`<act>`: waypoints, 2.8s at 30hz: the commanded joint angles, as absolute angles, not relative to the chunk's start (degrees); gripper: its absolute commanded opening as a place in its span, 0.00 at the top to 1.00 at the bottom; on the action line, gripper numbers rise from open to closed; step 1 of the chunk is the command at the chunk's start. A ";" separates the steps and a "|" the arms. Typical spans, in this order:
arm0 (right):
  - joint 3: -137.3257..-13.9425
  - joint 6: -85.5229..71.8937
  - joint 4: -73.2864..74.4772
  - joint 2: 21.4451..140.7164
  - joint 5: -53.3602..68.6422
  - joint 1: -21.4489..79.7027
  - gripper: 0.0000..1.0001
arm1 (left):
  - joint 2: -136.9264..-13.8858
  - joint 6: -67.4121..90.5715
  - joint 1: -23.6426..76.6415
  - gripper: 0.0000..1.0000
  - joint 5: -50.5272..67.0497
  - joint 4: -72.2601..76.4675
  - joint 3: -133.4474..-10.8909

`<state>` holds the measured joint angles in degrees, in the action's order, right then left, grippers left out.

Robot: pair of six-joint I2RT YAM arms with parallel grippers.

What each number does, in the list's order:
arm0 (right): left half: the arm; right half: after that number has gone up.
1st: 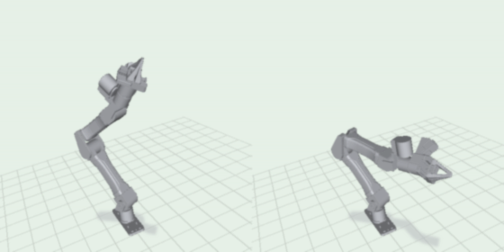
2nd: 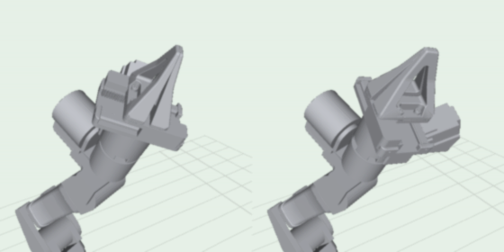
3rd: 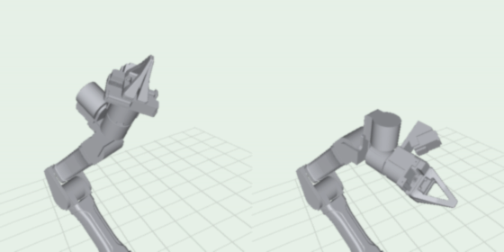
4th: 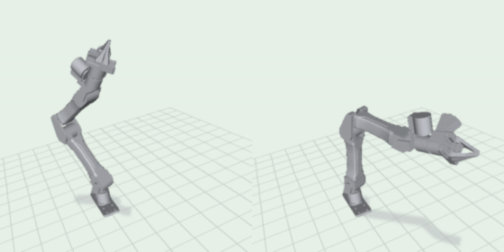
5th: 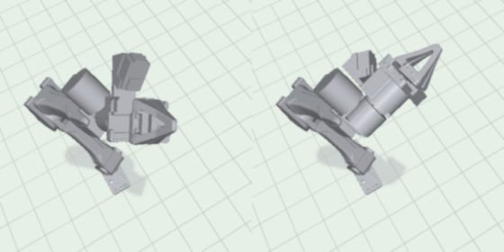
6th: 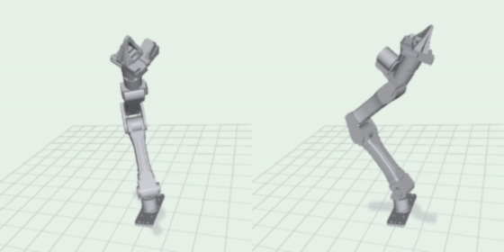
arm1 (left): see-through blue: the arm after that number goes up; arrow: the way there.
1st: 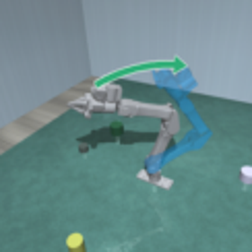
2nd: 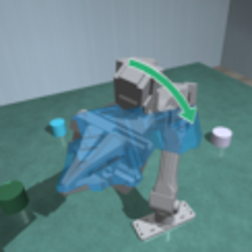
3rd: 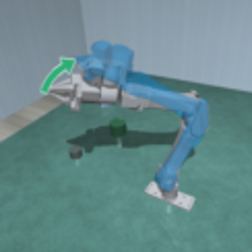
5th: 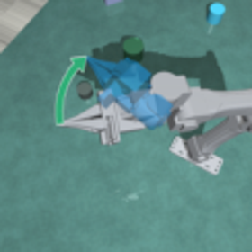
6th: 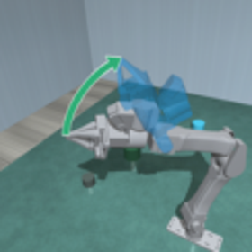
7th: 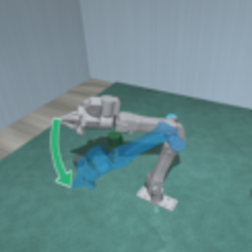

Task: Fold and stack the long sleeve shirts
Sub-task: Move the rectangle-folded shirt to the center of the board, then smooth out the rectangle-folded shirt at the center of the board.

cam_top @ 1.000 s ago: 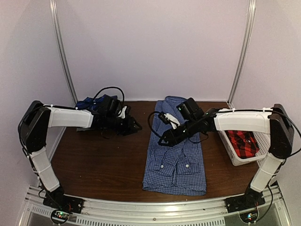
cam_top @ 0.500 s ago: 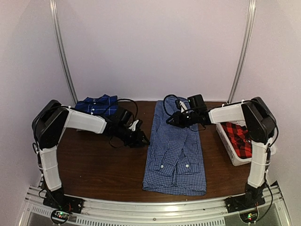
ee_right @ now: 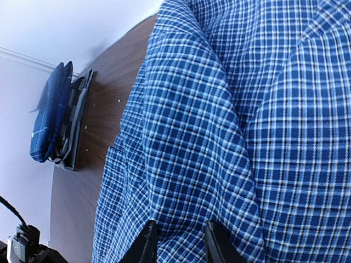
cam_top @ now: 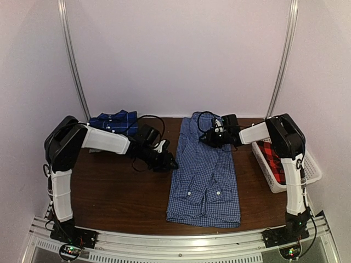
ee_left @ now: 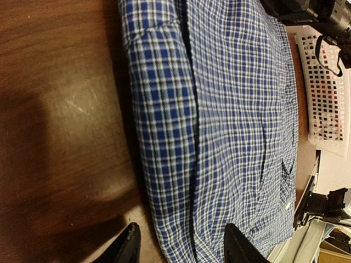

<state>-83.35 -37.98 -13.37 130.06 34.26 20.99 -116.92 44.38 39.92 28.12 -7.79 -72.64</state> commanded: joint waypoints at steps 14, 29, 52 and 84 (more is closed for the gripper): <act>-86.28 -34.91 -6.41 127.09 27.19 22.27 0.67 | -126.71 41.56 41.38 0.66 19.60 -15.85 -87.19; -86.24 -30.67 -1.85 120.57 25.80 25.89 0.61 | -113.44 43.50 41.02 1.00 18.32 -15.56 -72.49; -80.07 -30.01 -0.97 115.65 27.86 34.80 0.68 | -97.55 41.02 38.06 0.68 9.03 -24.34 -65.01; -79.10 -30.31 -0.87 117.98 28.74 36.56 0.76 | -126.13 38.40 33.71 0.72 15.77 -19.99 -91.80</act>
<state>-79.81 -30.50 -0.62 118.72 28.36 36.25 -124.77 38.61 33.95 13.89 -22.26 -89.76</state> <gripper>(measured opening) 0.239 0.288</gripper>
